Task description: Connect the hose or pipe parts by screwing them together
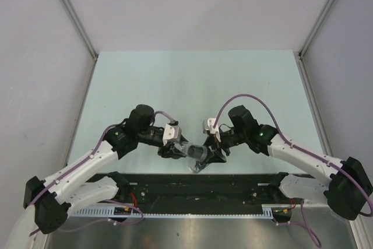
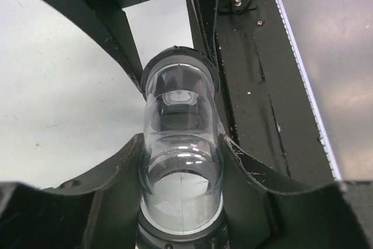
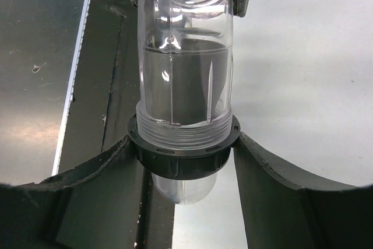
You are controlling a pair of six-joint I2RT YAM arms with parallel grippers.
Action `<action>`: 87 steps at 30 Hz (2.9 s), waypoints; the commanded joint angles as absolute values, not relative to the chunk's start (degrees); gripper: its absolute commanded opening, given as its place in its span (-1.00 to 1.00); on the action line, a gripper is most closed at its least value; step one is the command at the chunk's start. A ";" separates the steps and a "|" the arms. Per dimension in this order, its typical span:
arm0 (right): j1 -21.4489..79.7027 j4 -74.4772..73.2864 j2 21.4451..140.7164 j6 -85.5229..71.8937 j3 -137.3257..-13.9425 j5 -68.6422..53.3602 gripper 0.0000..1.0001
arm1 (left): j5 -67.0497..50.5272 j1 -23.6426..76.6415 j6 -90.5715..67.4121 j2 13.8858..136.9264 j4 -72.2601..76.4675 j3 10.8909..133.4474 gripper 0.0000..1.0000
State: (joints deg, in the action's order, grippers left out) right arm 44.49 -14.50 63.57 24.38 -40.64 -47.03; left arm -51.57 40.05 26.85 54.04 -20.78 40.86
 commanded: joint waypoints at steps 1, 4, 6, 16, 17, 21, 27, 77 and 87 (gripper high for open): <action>45.35 0.26 63.63 21.89 -47.64 -56.77 -1.00 | -57.21 42.54 42.60 53.26 -15.03 39.29 -1.00; 44.74 0.53 64.24 21.18 -47.72 -58.62 -1.00 | -57.66 42.54 44.55 53.00 -15.12 39.20 -1.00; 44.04 0.53 64.51 20.57 -48.07 -60.20 -1.00 | -58.27 42.54 46.05 52.47 -15.20 38.94 -1.00; 43.16 -1.41 67.94 19.07 -50.71 -61.00 -1.00 | -56.34 43.68 50.71 52.73 -15.29 40.25 -1.00; 42.98 -1.32 68.37 18.99 -50.89 -61.61 -1.00 | -56.34 43.94 51.58 53.00 -15.47 40.51 -1.00; 41.84 -1.84 69.52 18.28 -51.85 -63.98 -1.00 | -55.81 44.03 54.57 54.13 -16.61 42.36 -1.00; 39.82 -2.64 71.54 17.14 -53.52 -68.47 -1.00 | -55.02 44.91 56.51 54.84 -16.88 42.37 -1.00; 35.68 -10.72 63.81 21.36 -53.61 -56.16 0.99 | -52.12 39.38 39.29 51.42 -7.30 36.83 -1.00; 35.42 -8.79 60.03 20.48 -53.61 -49.50 0.99 | -46.24 38.58 28.85 51.68 -4.31 37.52 -0.99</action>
State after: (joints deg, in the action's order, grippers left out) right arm 35.51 -12.10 62.26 21.02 -51.57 -53.65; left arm -48.97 39.07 37.41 52.38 -10.37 36.32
